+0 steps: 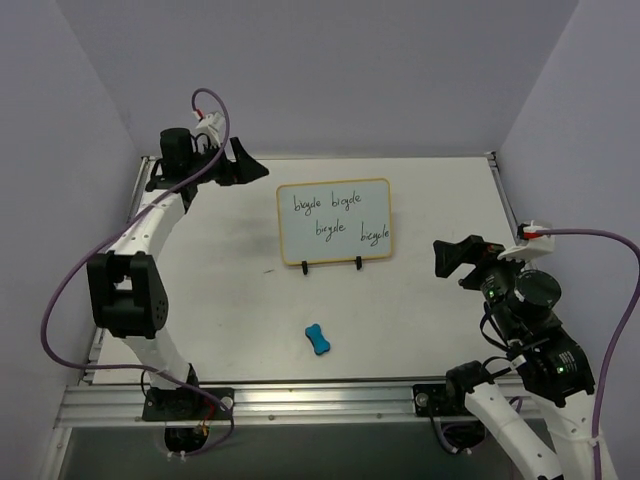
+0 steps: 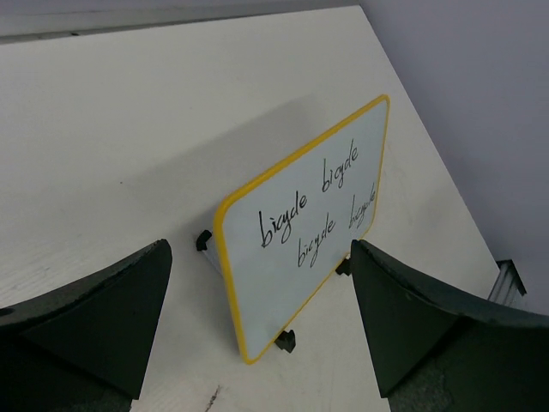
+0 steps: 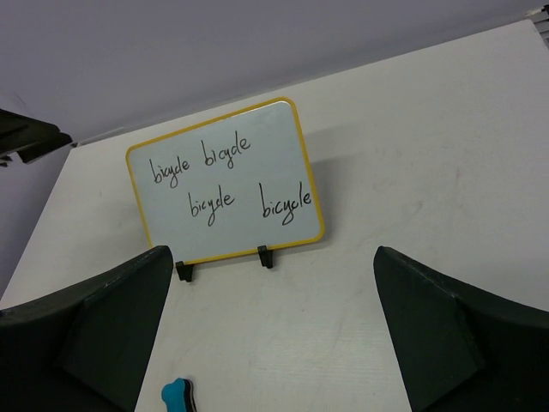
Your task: Erase the whiteboard
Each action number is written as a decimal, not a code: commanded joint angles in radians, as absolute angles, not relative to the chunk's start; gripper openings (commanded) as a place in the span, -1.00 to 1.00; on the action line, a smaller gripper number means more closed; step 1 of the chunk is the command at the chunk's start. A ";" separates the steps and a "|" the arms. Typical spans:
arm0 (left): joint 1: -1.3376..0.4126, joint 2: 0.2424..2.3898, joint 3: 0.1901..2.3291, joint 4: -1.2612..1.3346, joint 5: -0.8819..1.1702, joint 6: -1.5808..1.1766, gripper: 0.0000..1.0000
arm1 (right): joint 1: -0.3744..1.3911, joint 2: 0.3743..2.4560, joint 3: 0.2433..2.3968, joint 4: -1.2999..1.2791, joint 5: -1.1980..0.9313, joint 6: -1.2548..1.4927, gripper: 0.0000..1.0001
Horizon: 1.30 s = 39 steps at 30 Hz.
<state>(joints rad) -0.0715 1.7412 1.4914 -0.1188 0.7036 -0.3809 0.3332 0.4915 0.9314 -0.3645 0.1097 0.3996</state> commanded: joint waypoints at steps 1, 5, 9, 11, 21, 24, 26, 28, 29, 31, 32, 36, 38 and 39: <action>-0.074 1.883 1.555 0.021 0.936 -0.368 0.88 | 0.328 0.479 0.927 -0.359 0.074 0.400 1.00; -0.067 2.011 1.583 0.026 0.974 -0.382 0.88 | 0.328 0.476 0.934 -0.379 0.067 0.397 1.00; -0.069 2.129 1.609 0.095 1.084 -0.438 0.88 | 0.328 0.476 0.936 -0.388 0.078 0.391 1.00; -0.068 2.155 1.600 0.191 1.135 -0.480 0.89 | 0.328 0.482 0.939 -0.393 0.074 0.391 1.00; -0.078 2.210 1.637 0.207 1.157 -0.485 0.39 | 0.328 0.497 0.948 -0.393 0.074 0.390 1.00; -0.080 2.223 1.651 0.251 1.183 -0.526 0.20 | 0.328 0.506 0.942 -0.388 0.068 0.393 1.00; -0.084 2.230 1.655 0.294 1.198 -0.552 0.17 | 0.330 0.514 0.939 -0.385 0.061 0.393 1.00; -0.087 2.238 1.672 0.301 1.203 -0.569 0.17 | 0.328 0.518 0.939 -0.387 0.060 0.393 1.00; -0.089 2.243 1.678 0.304 1.209 -0.572 0.16 | 0.328 0.520 0.940 -0.387 0.060 0.393 1.00; -0.098 2.247 1.687 0.325 1.218 -0.594 0.08 | 0.328 0.520 0.939 -0.385 0.061 0.393 1.00; -0.101 2.249 1.690 0.325 1.219 -0.594 0.02 | 0.330 0.517 0.937 -0.384 0.064 0.394 1.00; -0.115 2.250 1.697 0.313 1.224 -0.578 -0.14 | 0.330 0.515 0.933 -0.380 0.080 0.406 1.00; -0.115 2.252 1.700 0.311 1.230 -0.581 -0.24 | 0.328 0.517 0.934 -0.382 0.081 0.410 1.00; -0.115 2.252 1.700 0.311 1.236 -0.581 -0.29 | 0.328 0.517 0.936 -0.383 0.078 0.411 1.00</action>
<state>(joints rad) -0.1143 2.2417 1.6524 0.2562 1.1915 -0.5846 0.3332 0.5068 0.9291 -0.4149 0.0738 0.4015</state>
